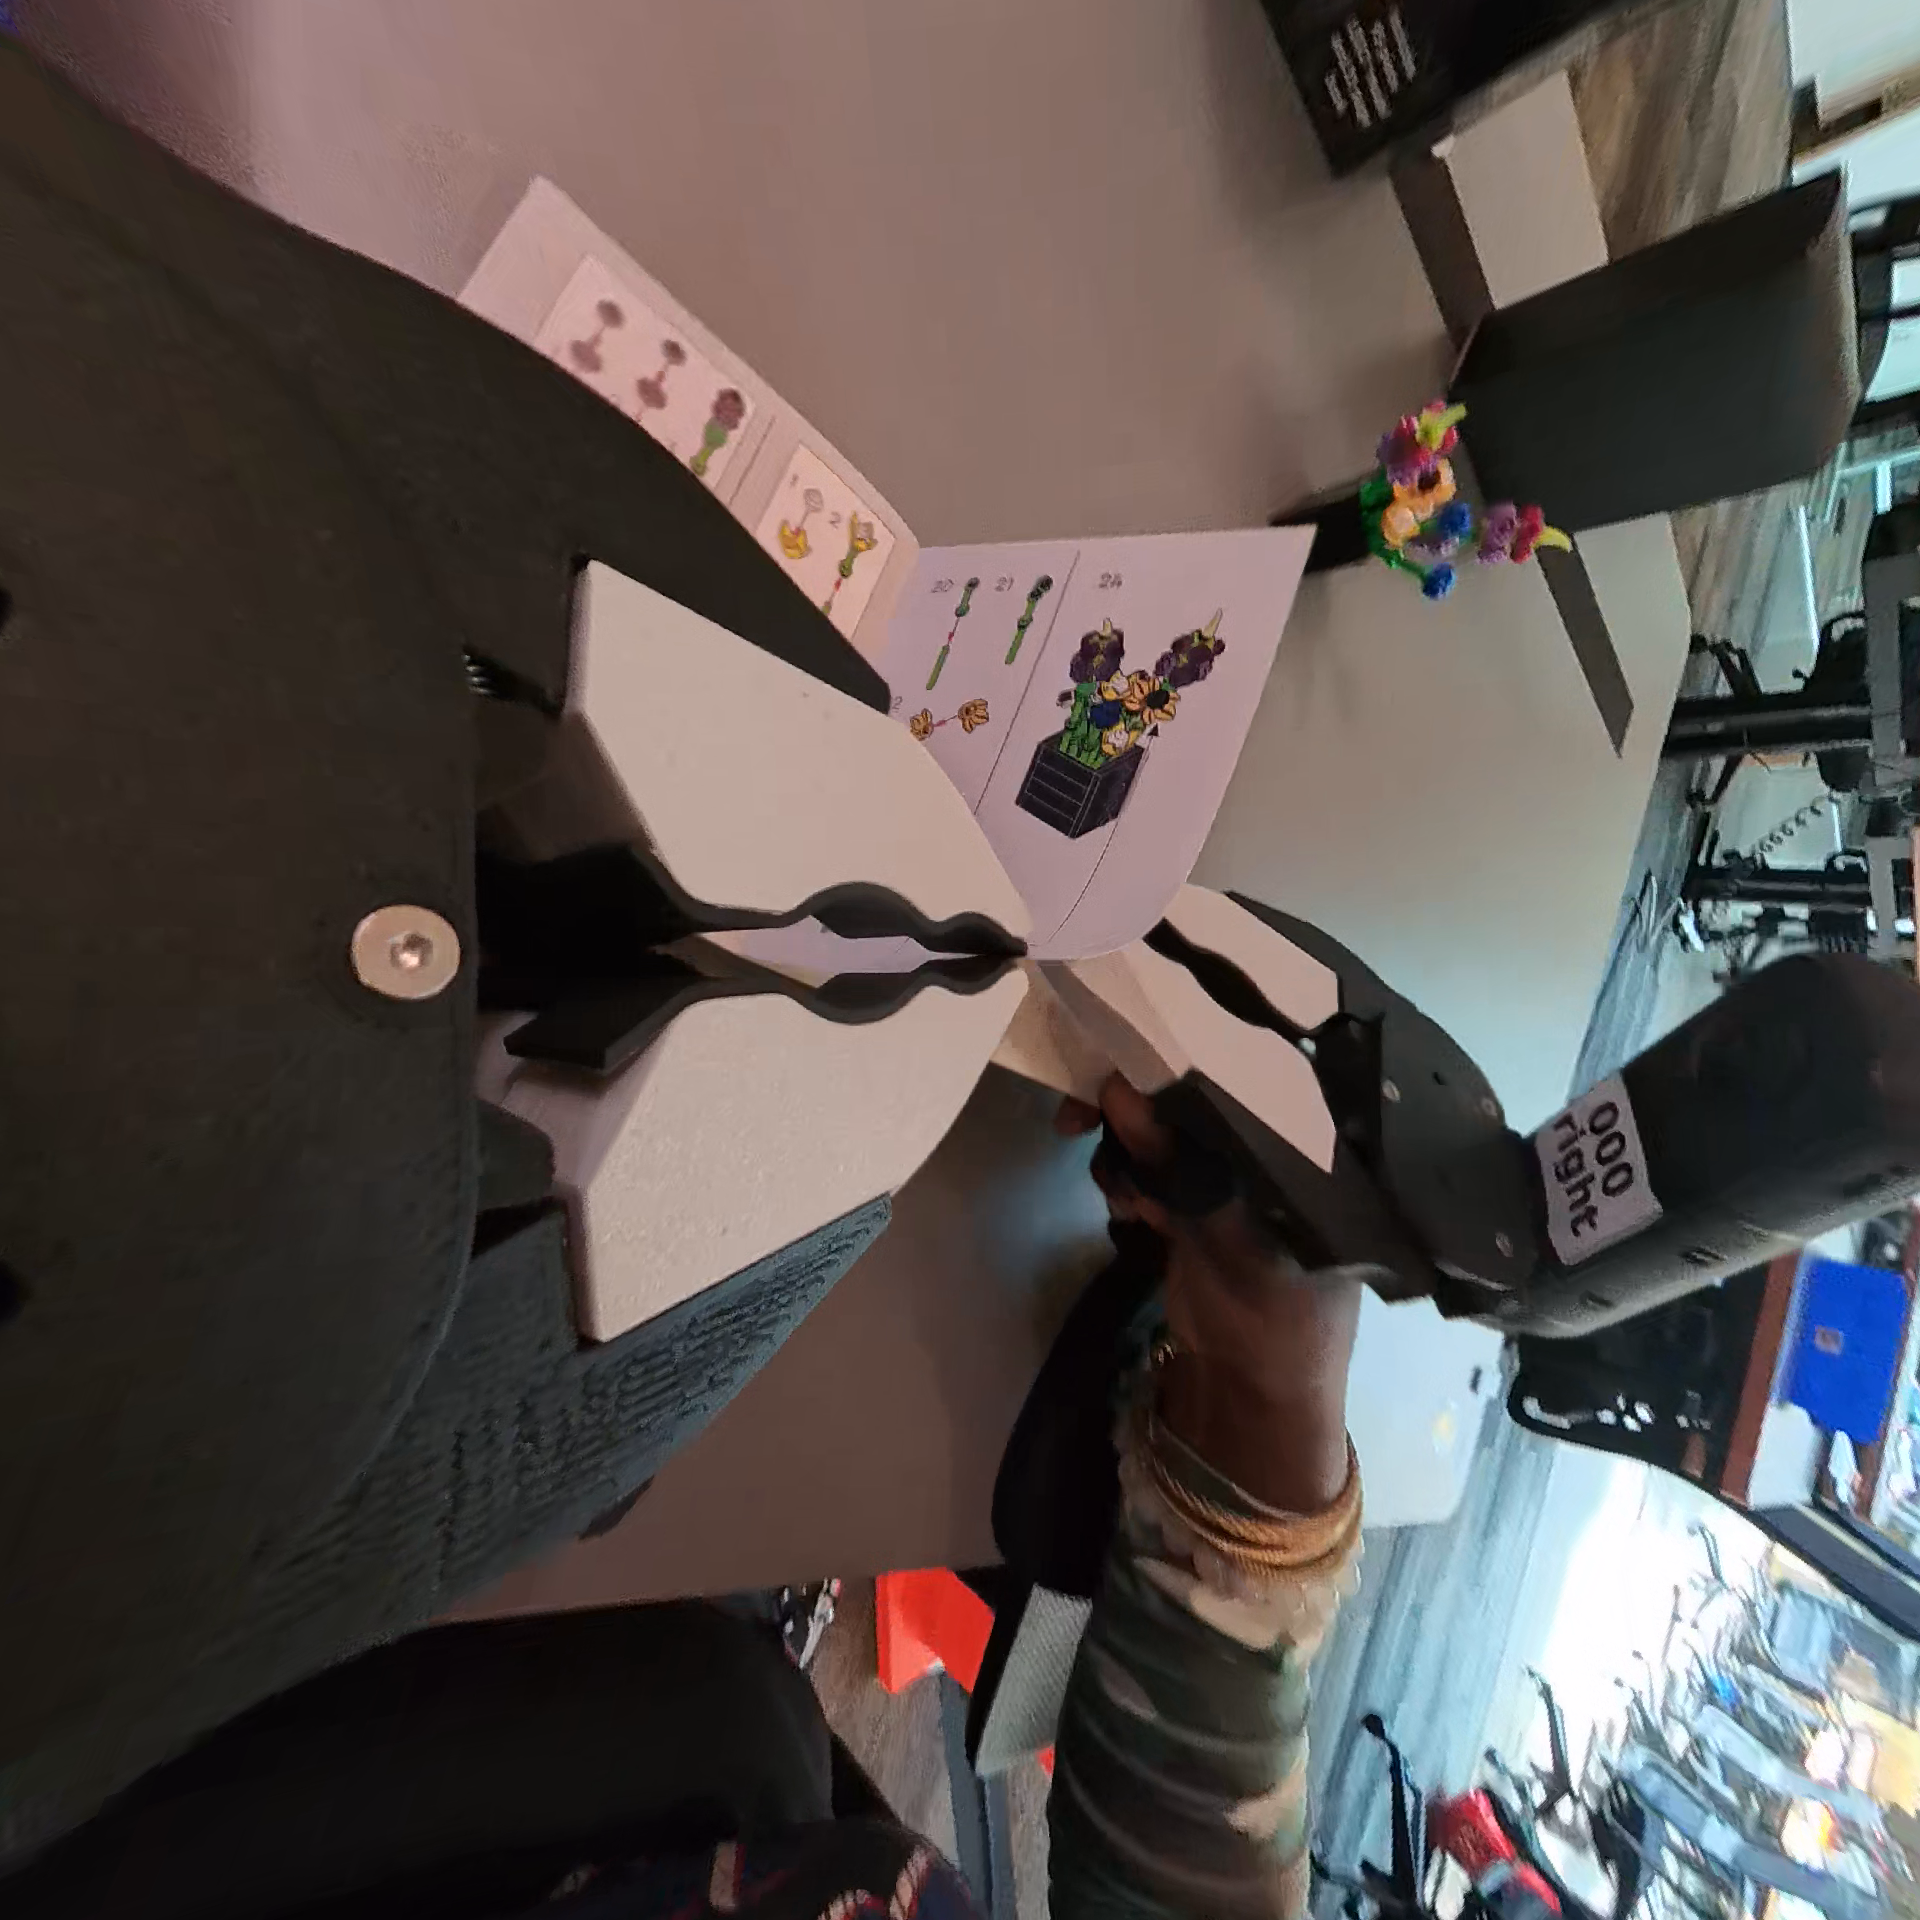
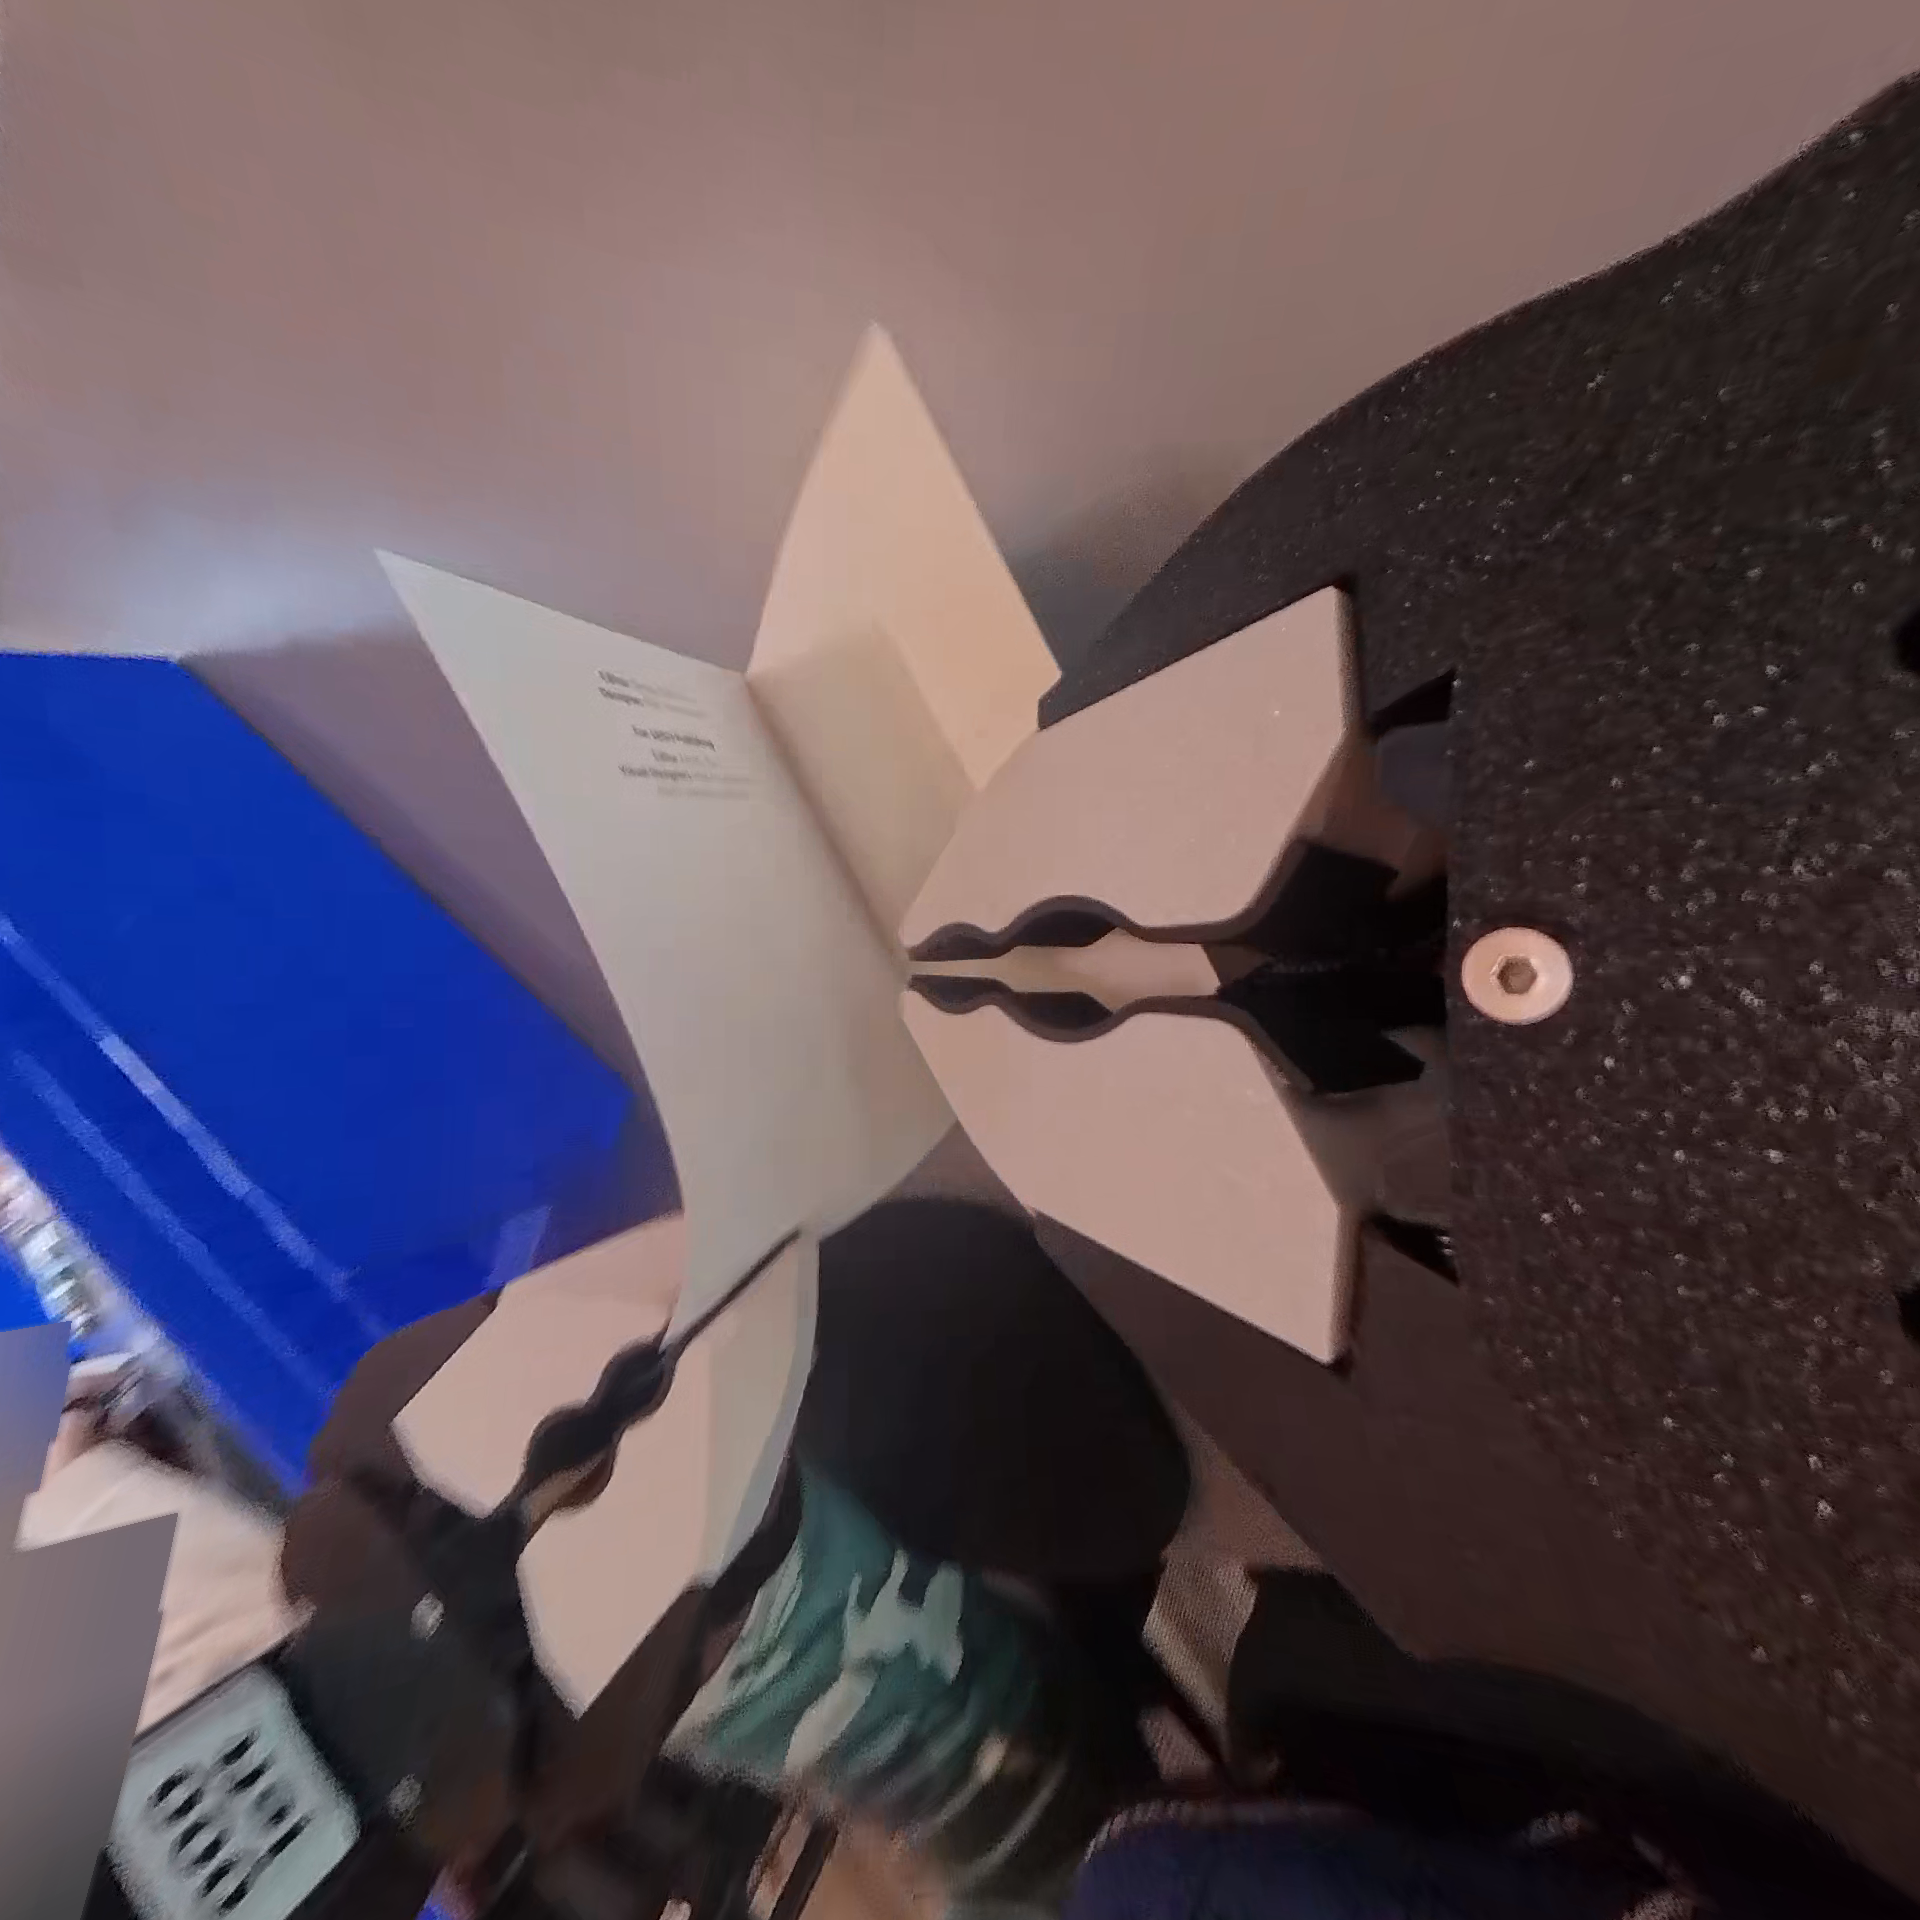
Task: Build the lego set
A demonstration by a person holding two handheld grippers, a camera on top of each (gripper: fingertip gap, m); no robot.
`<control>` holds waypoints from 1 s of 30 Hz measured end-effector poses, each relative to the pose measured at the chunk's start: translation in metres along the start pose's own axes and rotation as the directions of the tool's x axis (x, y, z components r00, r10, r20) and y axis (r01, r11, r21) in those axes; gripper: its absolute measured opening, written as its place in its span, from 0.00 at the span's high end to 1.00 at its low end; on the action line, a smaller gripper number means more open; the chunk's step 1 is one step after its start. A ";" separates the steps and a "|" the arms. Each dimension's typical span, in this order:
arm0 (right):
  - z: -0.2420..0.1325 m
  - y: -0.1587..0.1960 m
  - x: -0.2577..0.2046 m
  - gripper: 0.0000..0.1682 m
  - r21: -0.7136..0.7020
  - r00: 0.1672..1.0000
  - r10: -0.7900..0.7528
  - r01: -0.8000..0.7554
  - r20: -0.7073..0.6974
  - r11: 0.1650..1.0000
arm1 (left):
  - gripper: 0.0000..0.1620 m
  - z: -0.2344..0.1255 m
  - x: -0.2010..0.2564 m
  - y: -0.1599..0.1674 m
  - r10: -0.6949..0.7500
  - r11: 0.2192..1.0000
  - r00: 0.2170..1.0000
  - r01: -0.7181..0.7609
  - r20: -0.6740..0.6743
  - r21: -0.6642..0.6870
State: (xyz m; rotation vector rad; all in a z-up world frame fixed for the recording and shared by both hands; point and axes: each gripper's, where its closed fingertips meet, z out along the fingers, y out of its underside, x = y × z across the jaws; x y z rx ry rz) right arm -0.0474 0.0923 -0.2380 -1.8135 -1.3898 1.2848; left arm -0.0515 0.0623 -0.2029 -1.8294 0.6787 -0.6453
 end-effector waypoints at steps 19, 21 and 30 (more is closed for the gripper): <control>-0.069 -0.105 -0.079 0.80 0.209 0.949 -0.314 0.315 -0.038 0.926 | 1.00 0.018 0.013 -0.012 -0.173 0.980 0.956 0.142 0.236 0.142; -0.075 -0.152 -0.087 0.73 0.503 0.985 -0.140 0.069 0.103 0.861 | 1.00 0.014 0.009 -0.013 -0.235 0.964 0.937 0.191 0.258 0.184; -0.054 -0.142 -0.015 0.78 0.760 0.959 0.184 -0.284 0.216 0.585 | 1.00 0.003 0.002 -0.006 -0.330 0.933 0.894 0.259 0.304 0.251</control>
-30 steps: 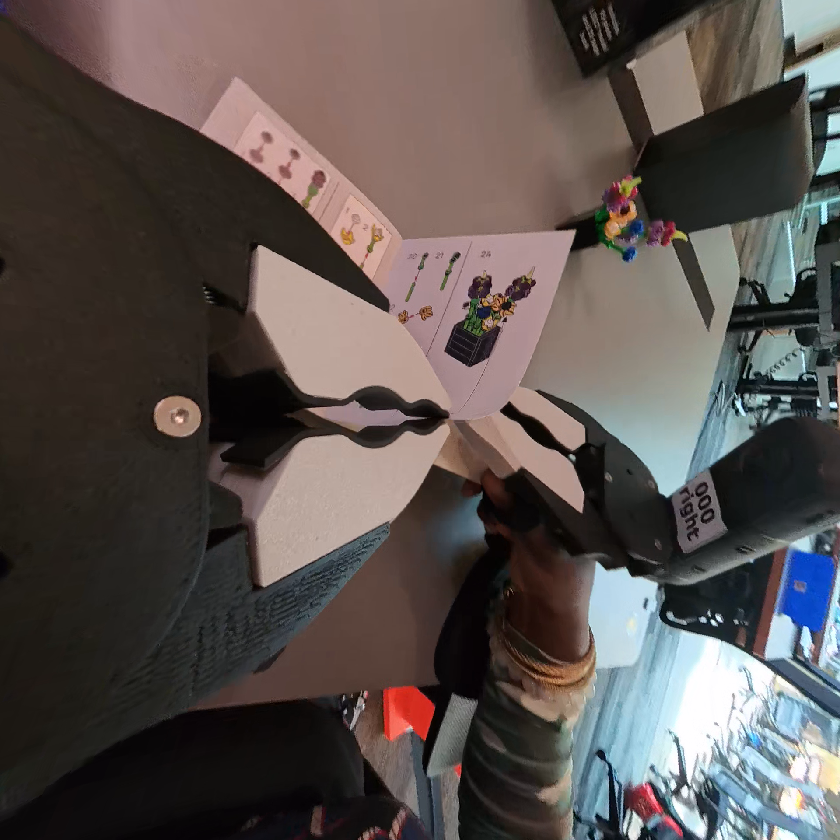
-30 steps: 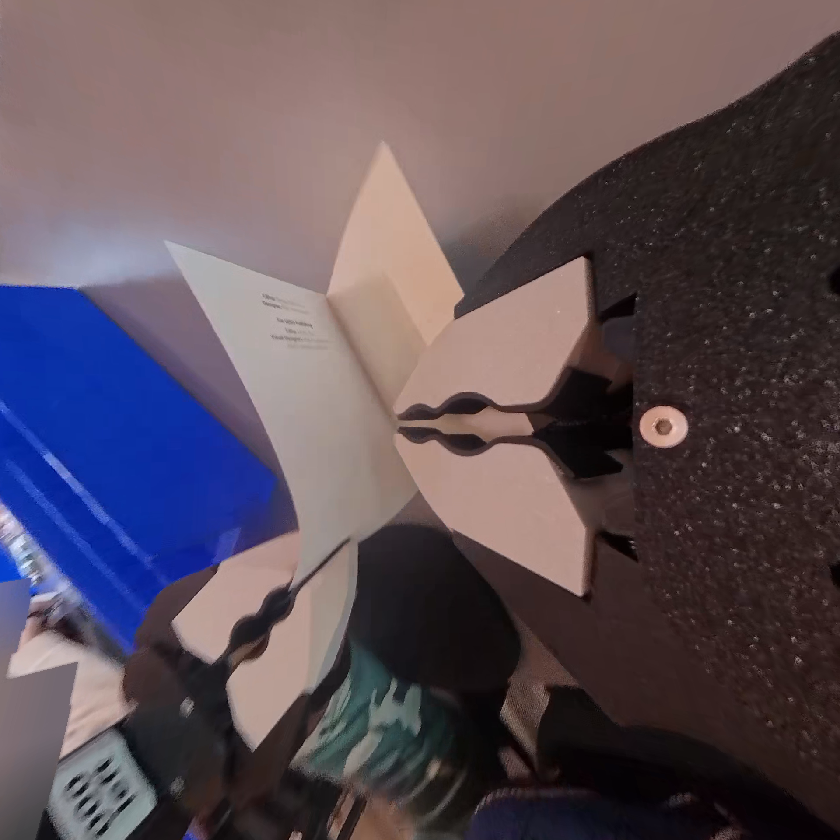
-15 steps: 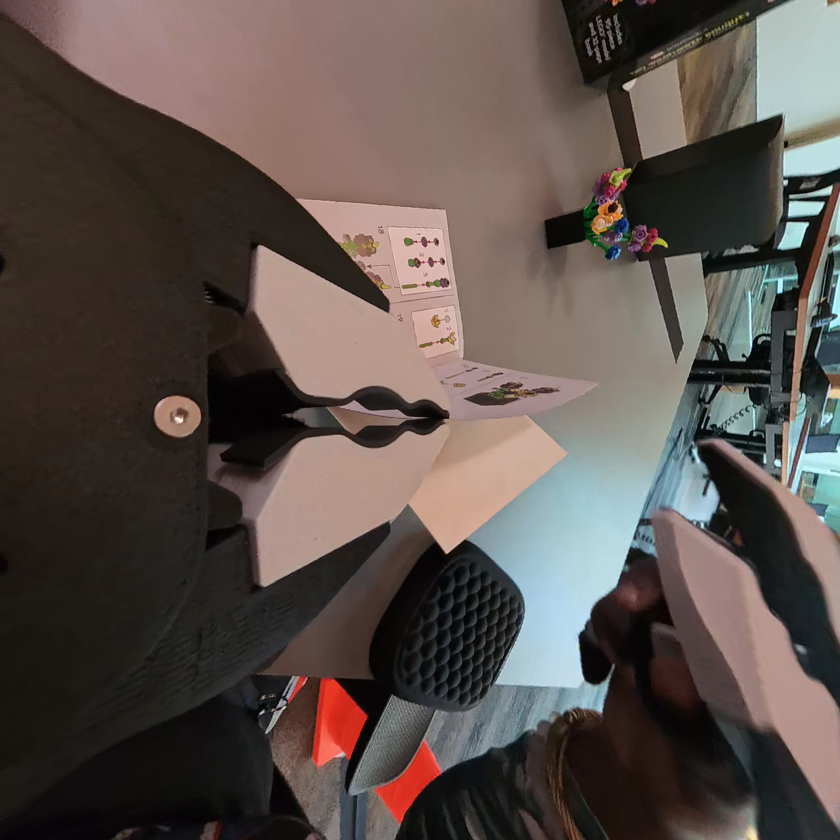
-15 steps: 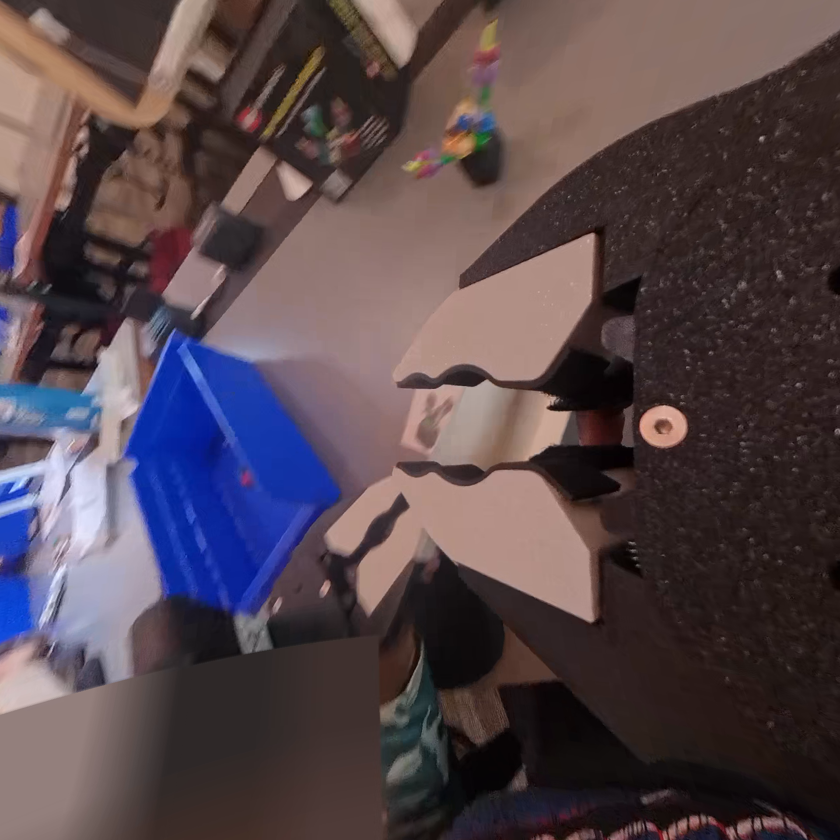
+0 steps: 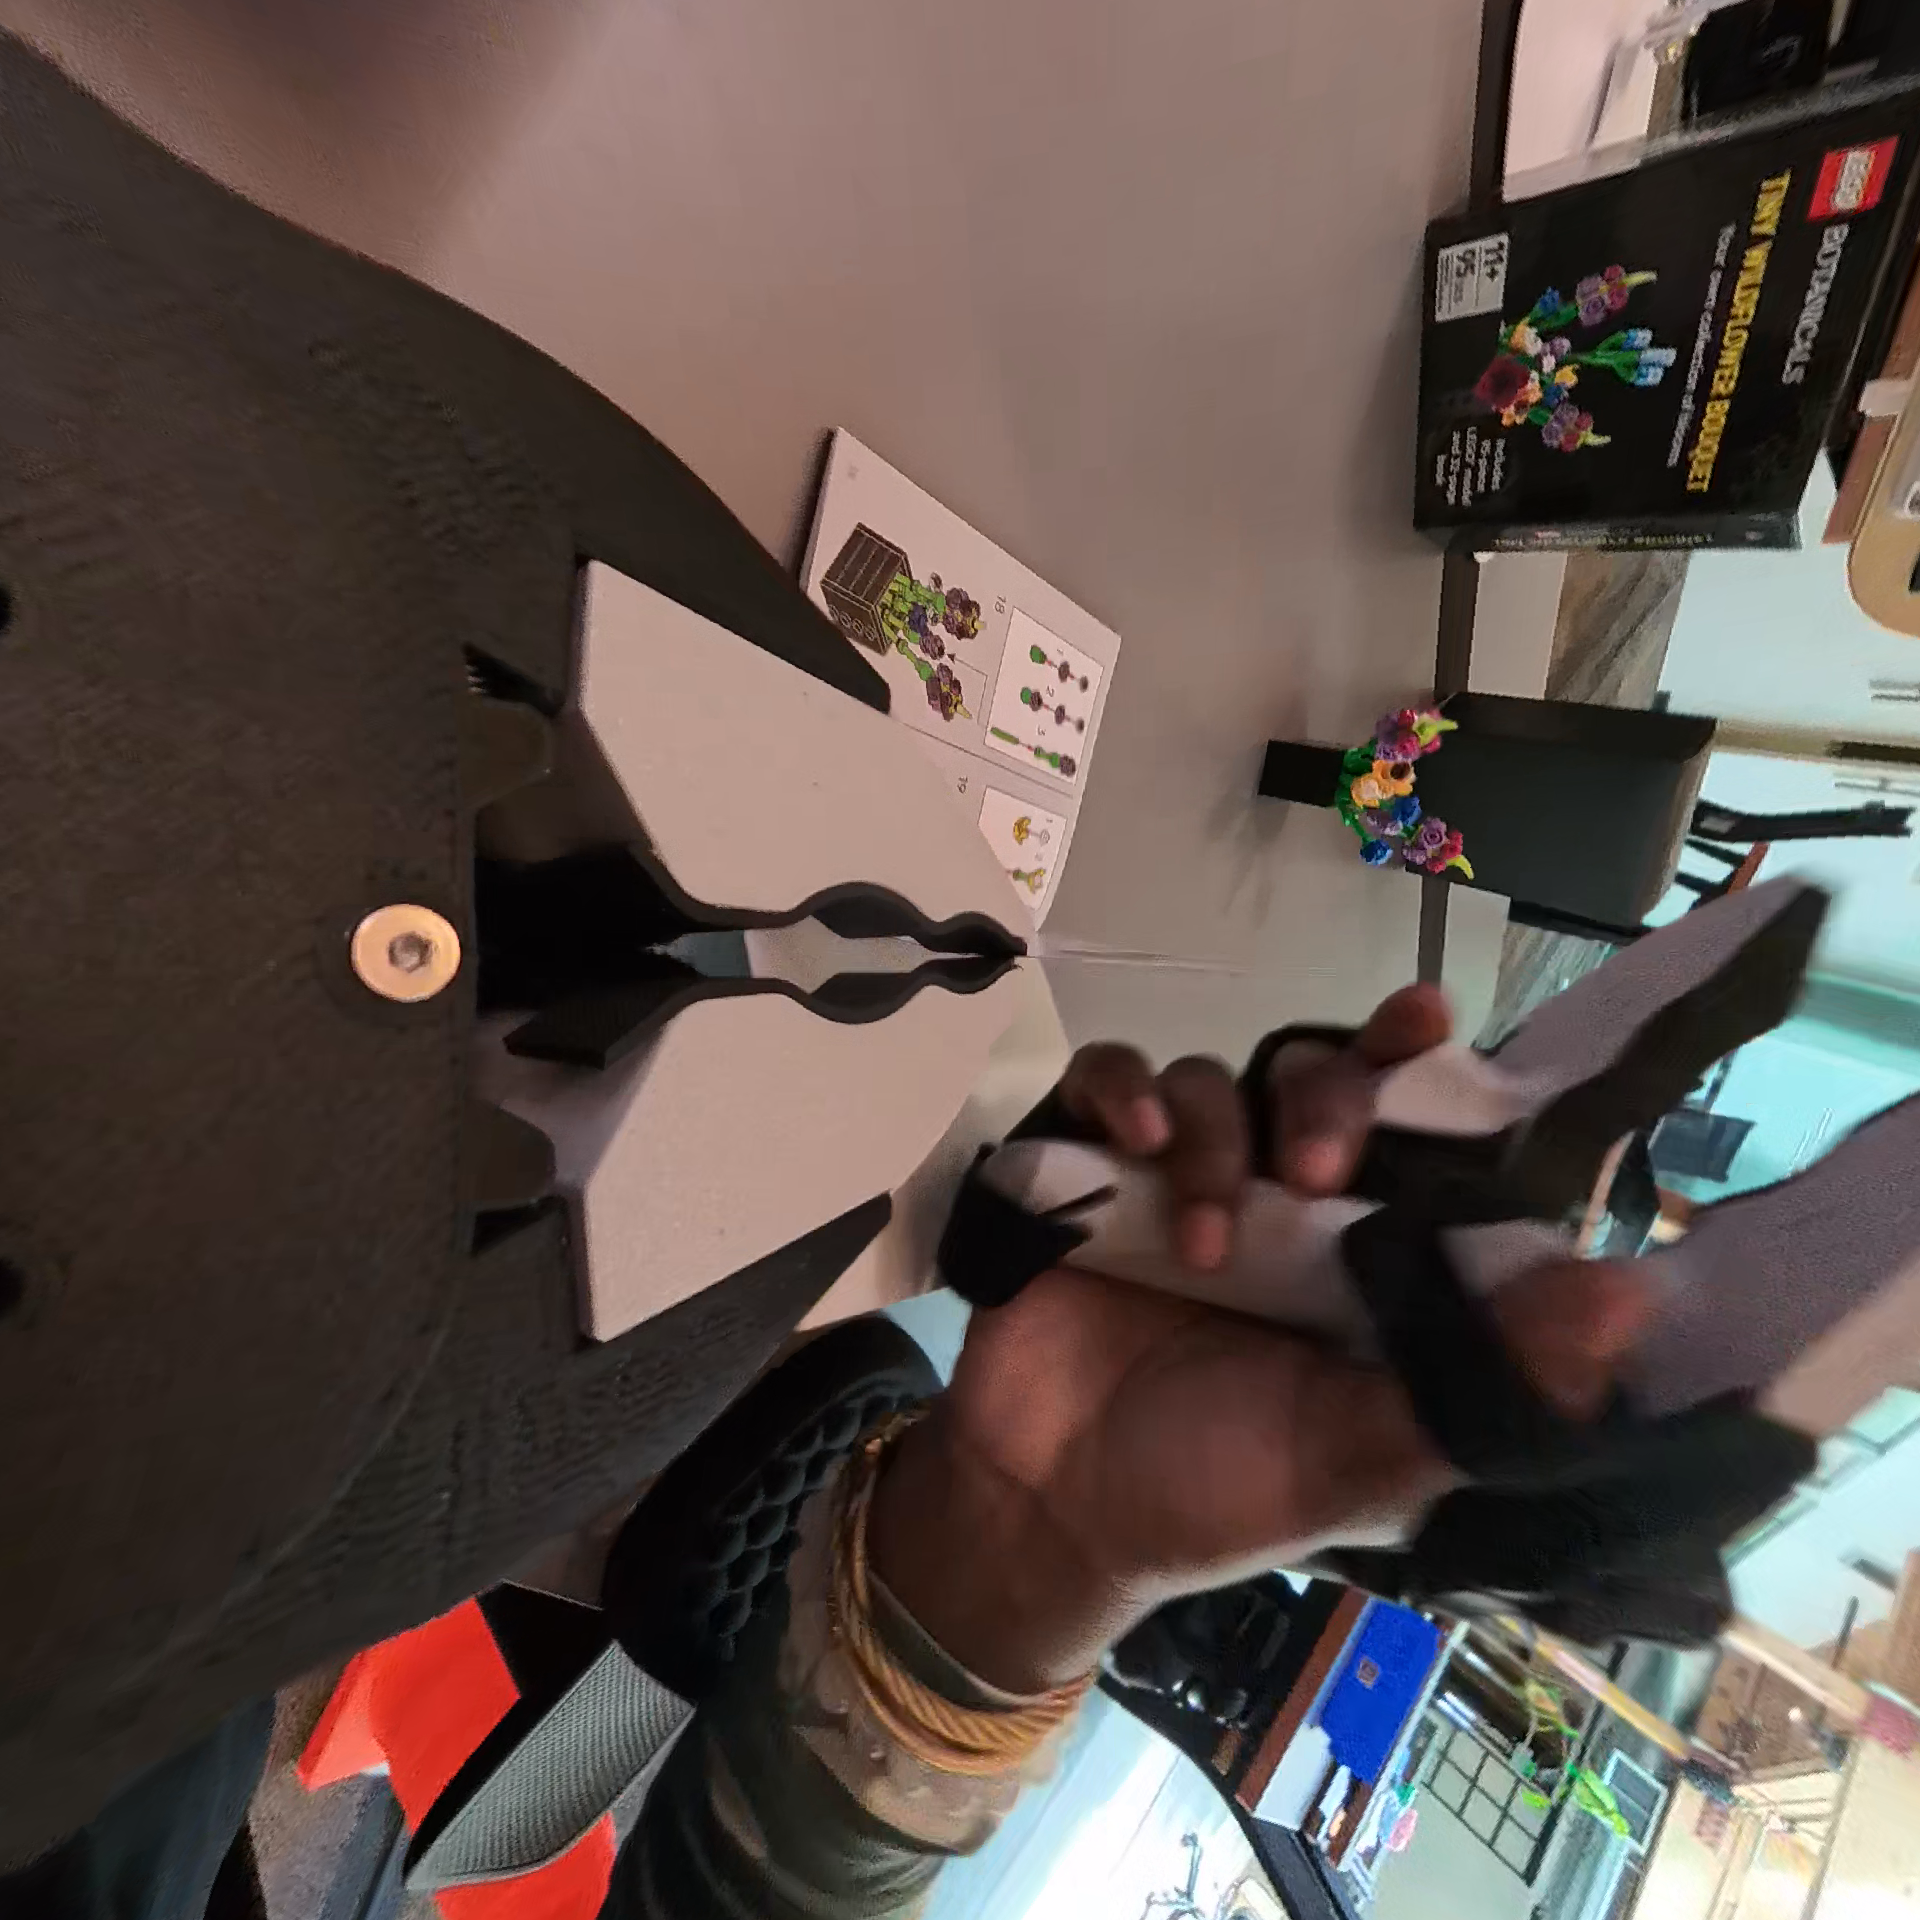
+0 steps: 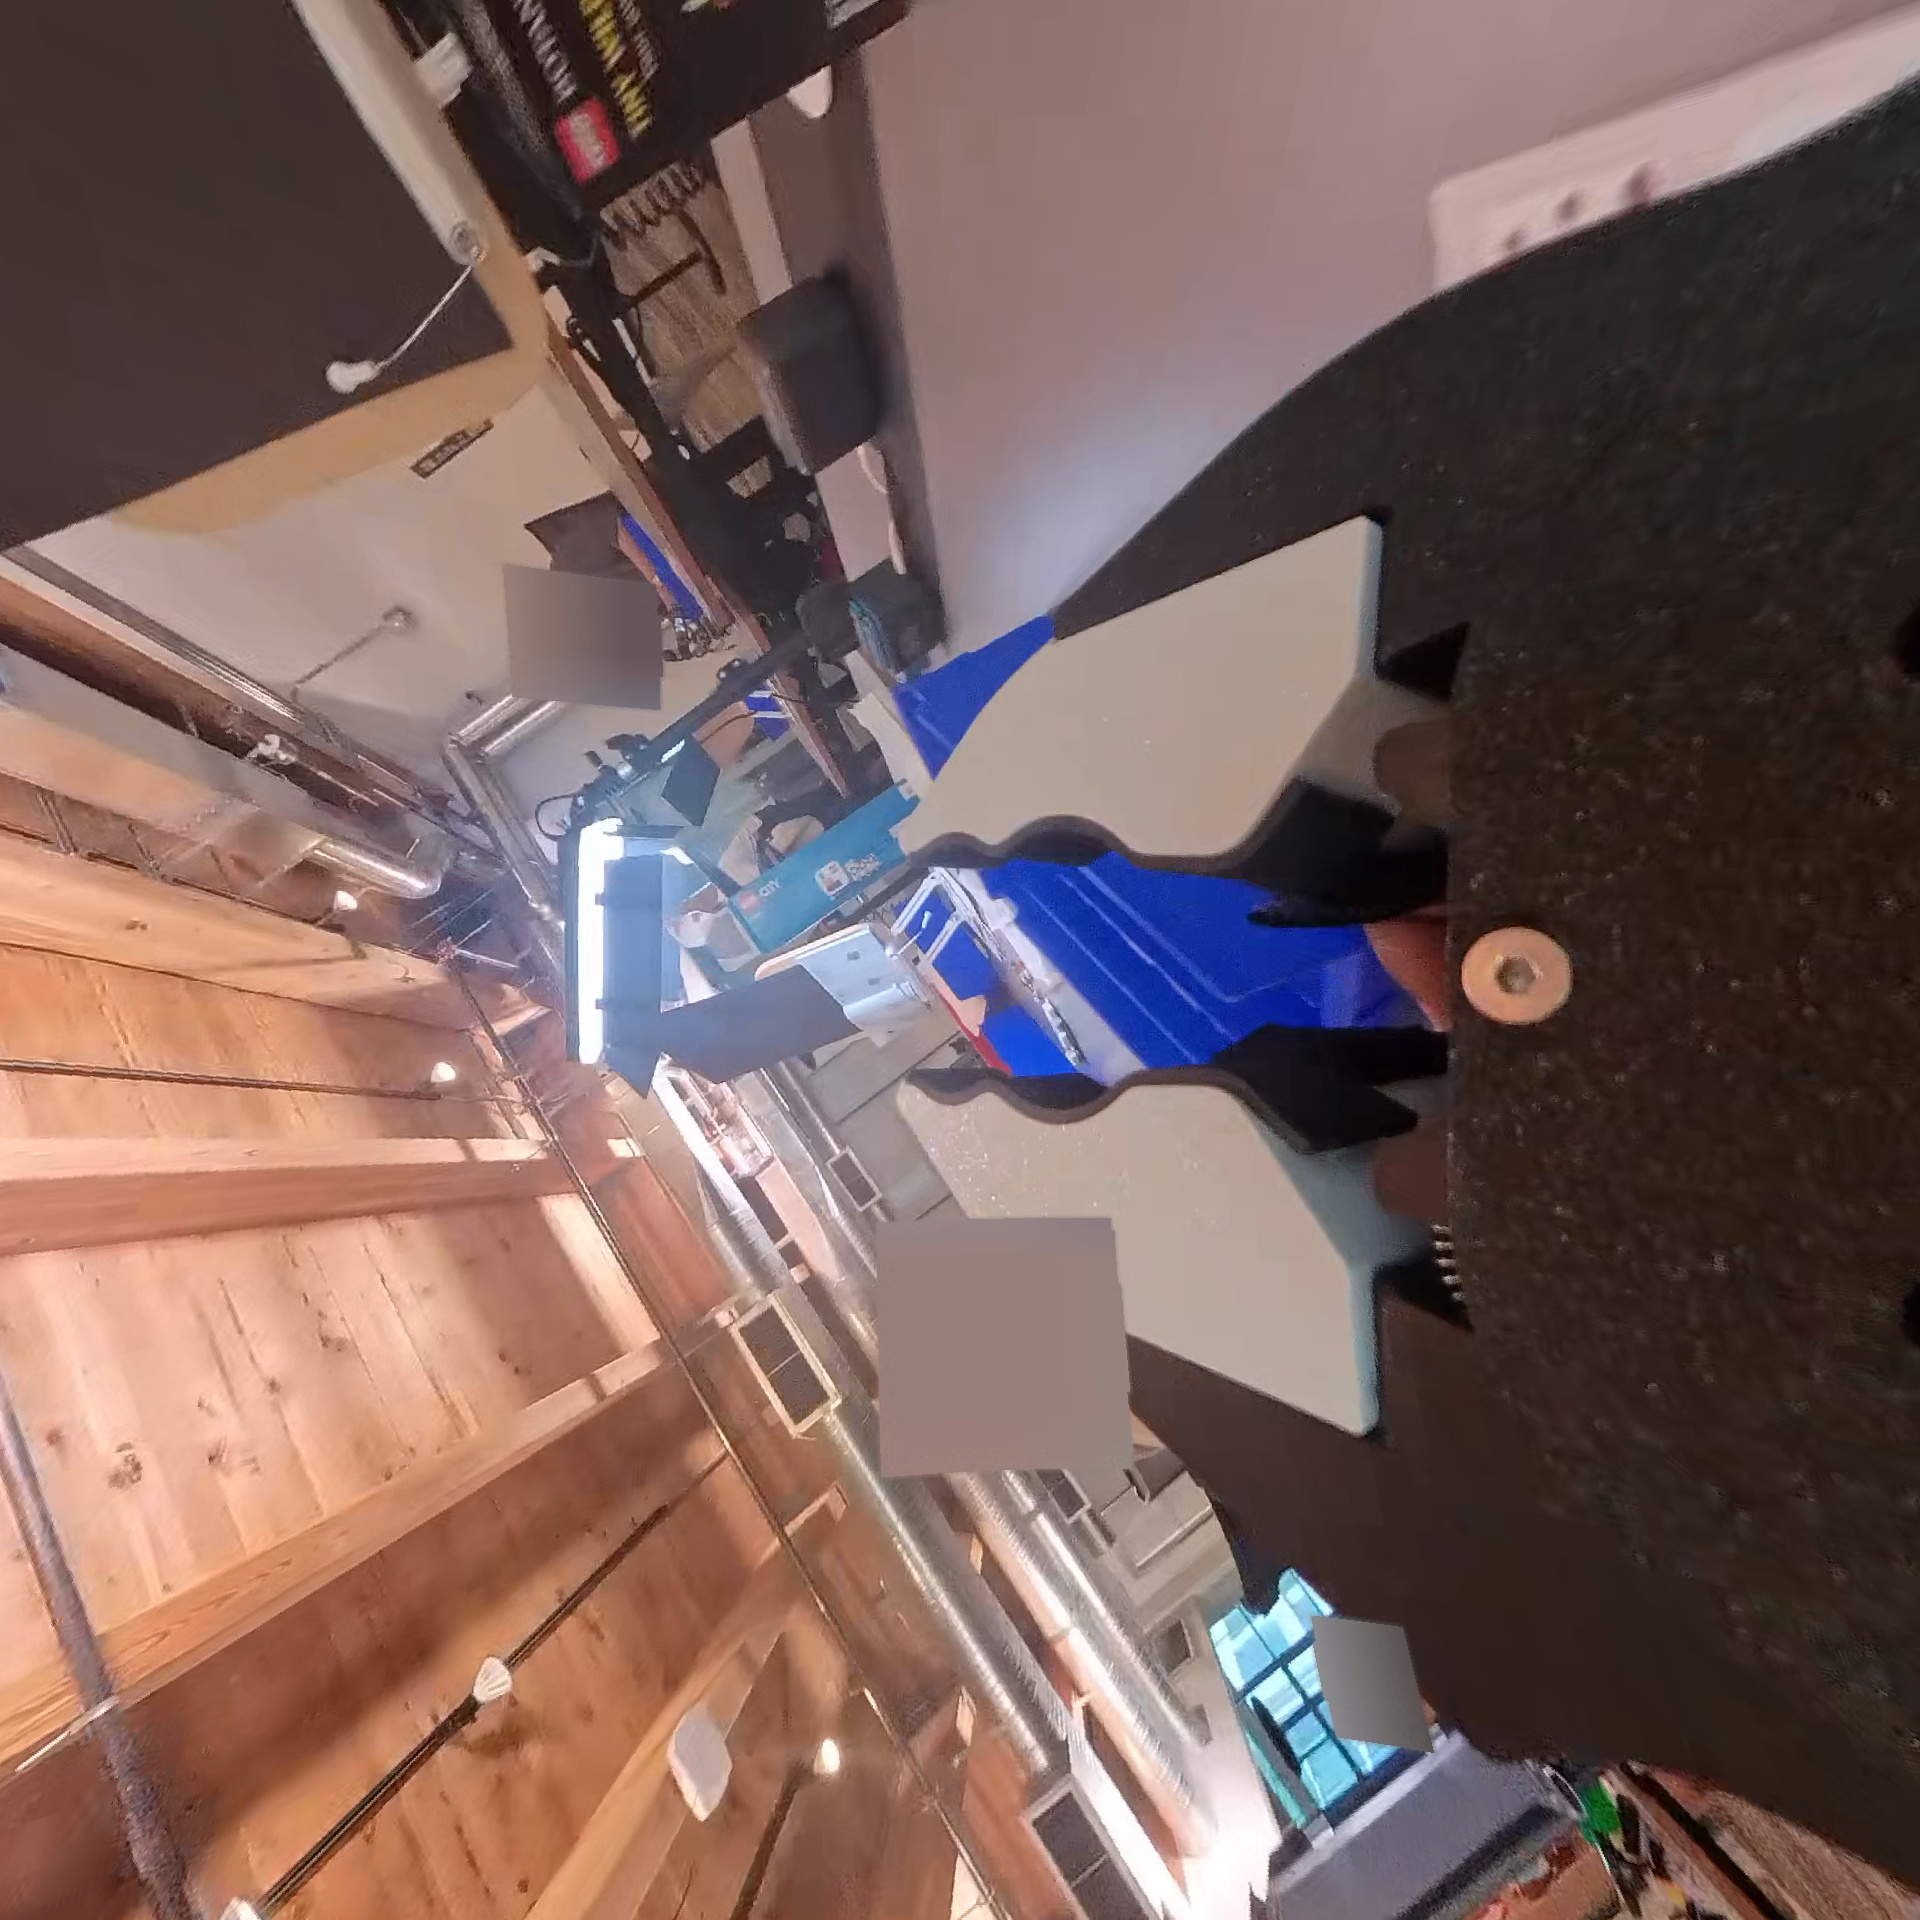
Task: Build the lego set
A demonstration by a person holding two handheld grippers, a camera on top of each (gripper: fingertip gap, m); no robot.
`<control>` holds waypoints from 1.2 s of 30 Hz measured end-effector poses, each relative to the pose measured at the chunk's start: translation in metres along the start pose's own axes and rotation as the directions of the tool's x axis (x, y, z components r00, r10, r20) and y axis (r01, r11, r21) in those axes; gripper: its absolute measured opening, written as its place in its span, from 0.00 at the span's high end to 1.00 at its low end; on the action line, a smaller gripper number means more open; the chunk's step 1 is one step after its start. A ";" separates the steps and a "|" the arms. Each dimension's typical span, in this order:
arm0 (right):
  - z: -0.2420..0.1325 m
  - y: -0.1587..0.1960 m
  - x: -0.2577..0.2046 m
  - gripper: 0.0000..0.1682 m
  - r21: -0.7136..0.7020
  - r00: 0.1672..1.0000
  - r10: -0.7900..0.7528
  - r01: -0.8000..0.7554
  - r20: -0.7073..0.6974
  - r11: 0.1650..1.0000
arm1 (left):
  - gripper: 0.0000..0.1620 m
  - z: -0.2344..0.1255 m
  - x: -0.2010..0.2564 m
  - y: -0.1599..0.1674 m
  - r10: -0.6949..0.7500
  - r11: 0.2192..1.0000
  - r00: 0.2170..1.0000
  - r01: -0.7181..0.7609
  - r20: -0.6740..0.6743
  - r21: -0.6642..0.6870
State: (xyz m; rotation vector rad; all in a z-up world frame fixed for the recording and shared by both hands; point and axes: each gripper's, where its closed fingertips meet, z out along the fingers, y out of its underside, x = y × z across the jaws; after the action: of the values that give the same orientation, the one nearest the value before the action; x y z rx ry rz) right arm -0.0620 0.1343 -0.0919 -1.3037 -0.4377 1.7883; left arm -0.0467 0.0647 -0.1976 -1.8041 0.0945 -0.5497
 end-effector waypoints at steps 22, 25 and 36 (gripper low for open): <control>-0.102 0.082 0.002 0.84 -0.630 0.903 0.381 -0.179 0.199 0.755 | 0.84 0.013 0.006 -0.016 -0.317 0.937 0.835 0.201 -0.450 -0.287; -0.105 0.084 0.000 0.85 -0.670 0.886 0.404 -0.157 0.229 0.725 | 0.85 0.022 0.013 -0.009 -0.379 0.910 0.808 0.237 -0.451 -0.340; -0.111 0.087 -0.009 0.89 -0.711 0.852 0.446 -0.134 0.273 0.690 | 0.86 0.033 0.038 -0.001 -0.613 0.790 0.605 0.443 -0.508 -0.424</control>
State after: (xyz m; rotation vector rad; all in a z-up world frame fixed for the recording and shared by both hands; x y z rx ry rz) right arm 0.0011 0.0556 -0.1903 -1.5073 -1.2923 2.3282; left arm 0.0001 0.0816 -0.1913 -1.8139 0.0763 -1.6513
